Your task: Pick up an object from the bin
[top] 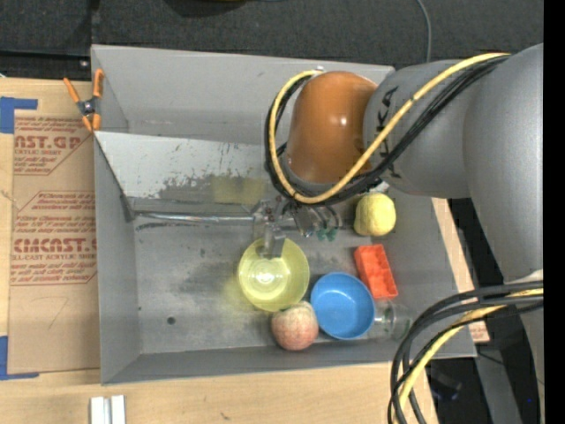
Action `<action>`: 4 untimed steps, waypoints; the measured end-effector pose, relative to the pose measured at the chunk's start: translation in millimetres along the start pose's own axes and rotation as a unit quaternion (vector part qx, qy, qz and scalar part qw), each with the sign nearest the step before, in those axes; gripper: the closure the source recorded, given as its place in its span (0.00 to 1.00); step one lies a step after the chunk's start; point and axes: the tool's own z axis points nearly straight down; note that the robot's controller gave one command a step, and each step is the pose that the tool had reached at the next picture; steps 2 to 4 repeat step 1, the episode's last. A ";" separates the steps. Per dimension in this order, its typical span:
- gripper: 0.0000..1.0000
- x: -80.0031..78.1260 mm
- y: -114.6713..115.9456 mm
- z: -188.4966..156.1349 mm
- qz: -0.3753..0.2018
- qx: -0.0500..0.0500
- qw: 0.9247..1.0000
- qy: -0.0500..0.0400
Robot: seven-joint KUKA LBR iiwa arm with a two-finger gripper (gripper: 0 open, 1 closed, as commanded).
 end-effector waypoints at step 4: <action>1.00 0.0 0.1 -8.2 0.000 0.000 1.000 0.000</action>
Offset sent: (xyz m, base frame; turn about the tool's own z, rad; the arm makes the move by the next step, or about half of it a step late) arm 0.0001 0.0000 0.0113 0.0000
